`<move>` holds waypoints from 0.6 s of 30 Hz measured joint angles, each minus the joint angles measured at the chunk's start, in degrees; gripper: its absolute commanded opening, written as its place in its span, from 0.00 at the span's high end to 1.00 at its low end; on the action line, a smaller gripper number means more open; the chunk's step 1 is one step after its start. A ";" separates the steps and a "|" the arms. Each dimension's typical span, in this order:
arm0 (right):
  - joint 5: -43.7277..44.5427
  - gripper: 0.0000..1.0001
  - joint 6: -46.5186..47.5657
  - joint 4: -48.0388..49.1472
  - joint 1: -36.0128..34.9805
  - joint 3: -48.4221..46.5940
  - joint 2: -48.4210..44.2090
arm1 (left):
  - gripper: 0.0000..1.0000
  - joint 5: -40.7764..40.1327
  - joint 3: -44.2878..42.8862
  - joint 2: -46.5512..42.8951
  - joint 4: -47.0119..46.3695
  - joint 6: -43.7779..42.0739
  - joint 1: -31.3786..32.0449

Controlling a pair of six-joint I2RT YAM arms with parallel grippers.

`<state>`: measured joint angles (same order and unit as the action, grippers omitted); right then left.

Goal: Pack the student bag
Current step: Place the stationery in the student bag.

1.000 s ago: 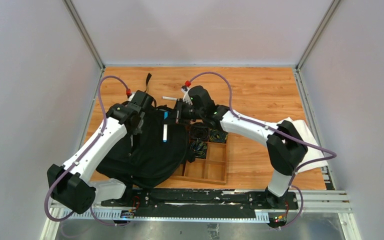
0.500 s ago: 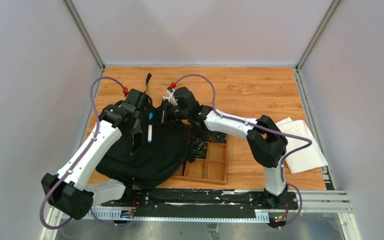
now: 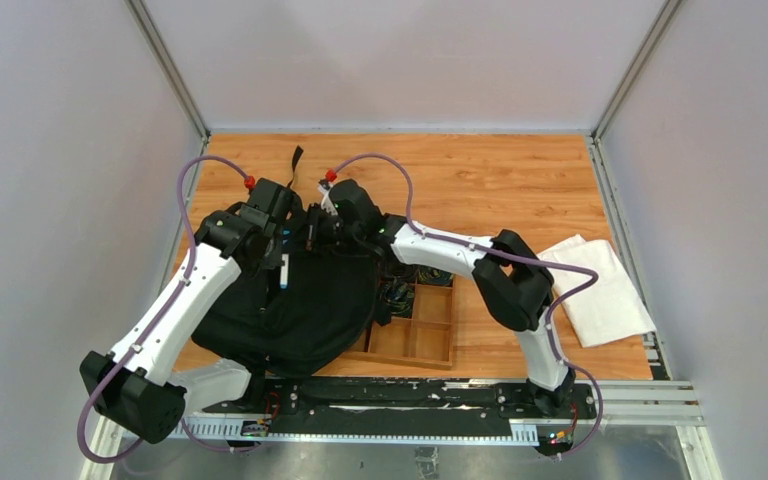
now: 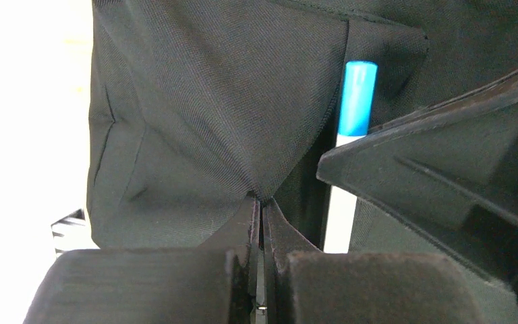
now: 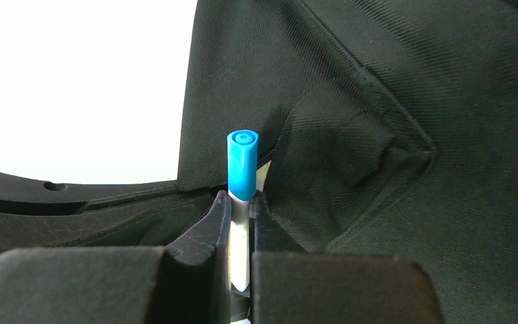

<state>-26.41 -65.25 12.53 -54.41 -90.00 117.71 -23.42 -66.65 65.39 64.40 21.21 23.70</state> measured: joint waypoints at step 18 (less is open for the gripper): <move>-1.11 1.00 -0.76 -0.22 -3.21 -0.11 2.82 | 1.00 2.43 0.00 -1.84 0.00 0.09 -0.02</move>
<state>-27.53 -66.02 12.32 -57.63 -90.11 120.53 -20.99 -66.65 63.55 64.40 21.30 23.68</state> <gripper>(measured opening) 0.068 0.009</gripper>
